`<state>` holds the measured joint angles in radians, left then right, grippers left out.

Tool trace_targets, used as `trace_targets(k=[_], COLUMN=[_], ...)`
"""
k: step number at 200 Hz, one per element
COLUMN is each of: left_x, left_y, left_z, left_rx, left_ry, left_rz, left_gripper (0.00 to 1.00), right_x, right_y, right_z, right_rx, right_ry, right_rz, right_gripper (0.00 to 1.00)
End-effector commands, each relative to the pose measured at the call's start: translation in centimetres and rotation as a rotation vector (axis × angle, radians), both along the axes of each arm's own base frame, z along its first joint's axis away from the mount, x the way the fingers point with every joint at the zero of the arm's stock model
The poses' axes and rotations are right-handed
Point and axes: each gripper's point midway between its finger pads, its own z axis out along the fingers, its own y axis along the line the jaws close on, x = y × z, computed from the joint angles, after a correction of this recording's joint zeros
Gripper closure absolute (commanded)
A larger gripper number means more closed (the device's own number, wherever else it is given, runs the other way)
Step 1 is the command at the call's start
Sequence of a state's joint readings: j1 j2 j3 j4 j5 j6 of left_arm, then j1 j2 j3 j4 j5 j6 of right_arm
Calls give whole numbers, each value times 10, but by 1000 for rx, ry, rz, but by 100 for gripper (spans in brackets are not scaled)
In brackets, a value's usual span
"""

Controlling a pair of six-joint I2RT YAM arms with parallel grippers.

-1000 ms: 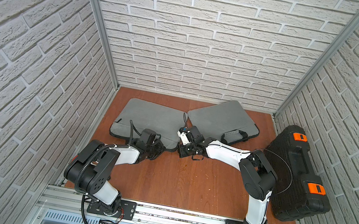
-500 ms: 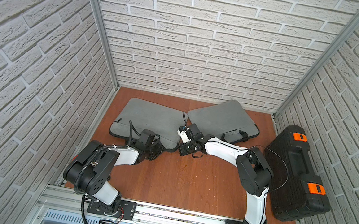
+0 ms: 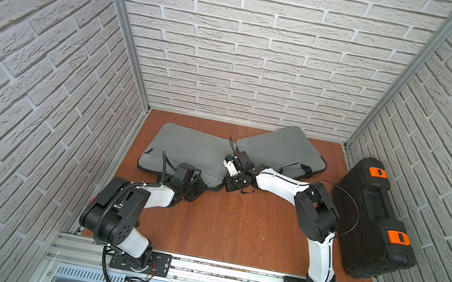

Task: Open the zippered laptop bag and take out the laptop
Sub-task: Unzip the zipper on the zippered laptop bag.

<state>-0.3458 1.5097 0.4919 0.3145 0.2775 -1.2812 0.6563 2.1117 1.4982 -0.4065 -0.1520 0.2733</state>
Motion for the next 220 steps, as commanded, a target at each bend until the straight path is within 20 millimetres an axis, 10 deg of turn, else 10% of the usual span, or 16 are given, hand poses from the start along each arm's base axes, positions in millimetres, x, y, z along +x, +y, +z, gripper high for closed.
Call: trace_targets(k=[1, 102, 220], left_x=[-21, -15, -2], left_y=[23, 21, 21], left_z=[-27, -27, 19], left_rx=[85, 67, 41], left_ry=[97, 92, -21], left_rz=[31, 39, 28], left_gripper=[100, 100, 28], right_x=[44, 41, 11], right_y=[-37, -42, -39], right_z=[6, 7, 47], right_rx=[-84, -35, 35], right_ry=[-101, -89, -159], right_rz=[-129, -140, -76], right_gripper=[94, 81, 68])
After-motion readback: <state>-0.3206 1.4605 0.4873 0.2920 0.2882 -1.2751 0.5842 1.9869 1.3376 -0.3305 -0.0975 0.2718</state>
